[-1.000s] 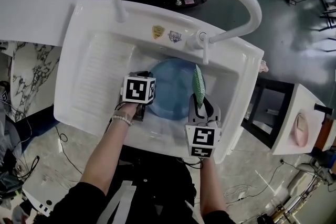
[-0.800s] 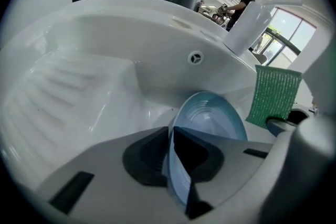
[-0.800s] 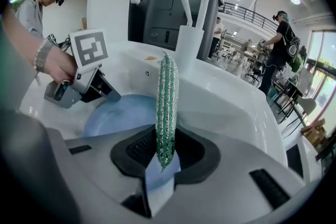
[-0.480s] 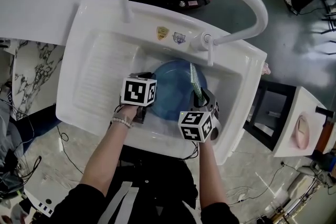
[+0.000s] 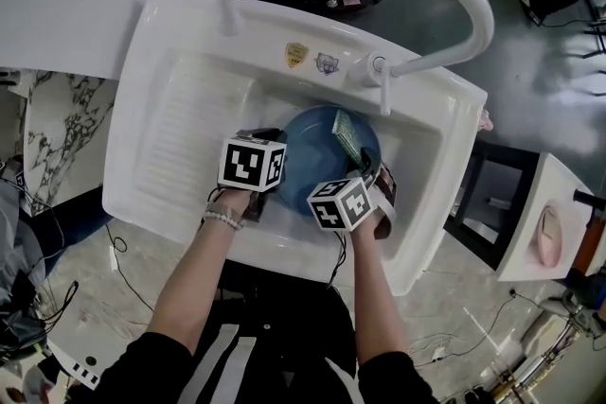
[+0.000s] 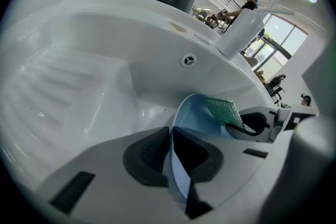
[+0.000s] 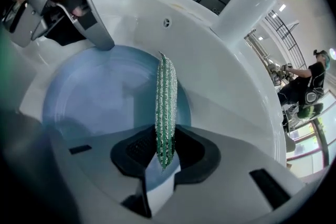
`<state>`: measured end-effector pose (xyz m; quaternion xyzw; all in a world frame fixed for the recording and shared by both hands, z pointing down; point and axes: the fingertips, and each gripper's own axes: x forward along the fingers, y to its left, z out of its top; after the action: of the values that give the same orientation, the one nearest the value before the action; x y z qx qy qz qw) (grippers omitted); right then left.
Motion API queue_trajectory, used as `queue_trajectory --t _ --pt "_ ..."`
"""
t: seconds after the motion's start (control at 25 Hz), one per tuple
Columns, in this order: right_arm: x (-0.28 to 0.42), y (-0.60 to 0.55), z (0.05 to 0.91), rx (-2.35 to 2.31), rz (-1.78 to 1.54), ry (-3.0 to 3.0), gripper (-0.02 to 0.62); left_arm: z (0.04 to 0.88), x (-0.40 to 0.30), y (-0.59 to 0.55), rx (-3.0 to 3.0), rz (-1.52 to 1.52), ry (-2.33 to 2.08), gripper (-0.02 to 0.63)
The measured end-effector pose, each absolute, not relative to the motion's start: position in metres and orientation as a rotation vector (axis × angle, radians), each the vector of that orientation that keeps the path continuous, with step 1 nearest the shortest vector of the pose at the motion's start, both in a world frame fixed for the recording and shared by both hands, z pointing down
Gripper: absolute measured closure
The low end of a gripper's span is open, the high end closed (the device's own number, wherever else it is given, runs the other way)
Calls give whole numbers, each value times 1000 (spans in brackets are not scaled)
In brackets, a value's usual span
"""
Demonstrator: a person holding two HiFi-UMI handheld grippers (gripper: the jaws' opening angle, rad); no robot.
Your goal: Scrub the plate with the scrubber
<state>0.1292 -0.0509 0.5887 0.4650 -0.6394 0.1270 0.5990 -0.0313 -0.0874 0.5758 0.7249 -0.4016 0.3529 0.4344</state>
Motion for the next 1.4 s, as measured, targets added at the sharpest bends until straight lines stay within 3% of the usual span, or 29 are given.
queue_trajectory --t 0.8,1.4 --pt "63 -26 591 557 -220 -1600 503 575 -31 -94 1792 762 -1021 584" --pt "55 31 575 365 -222 -1729 503 577 -36 -92 1793 799 -1032 584"
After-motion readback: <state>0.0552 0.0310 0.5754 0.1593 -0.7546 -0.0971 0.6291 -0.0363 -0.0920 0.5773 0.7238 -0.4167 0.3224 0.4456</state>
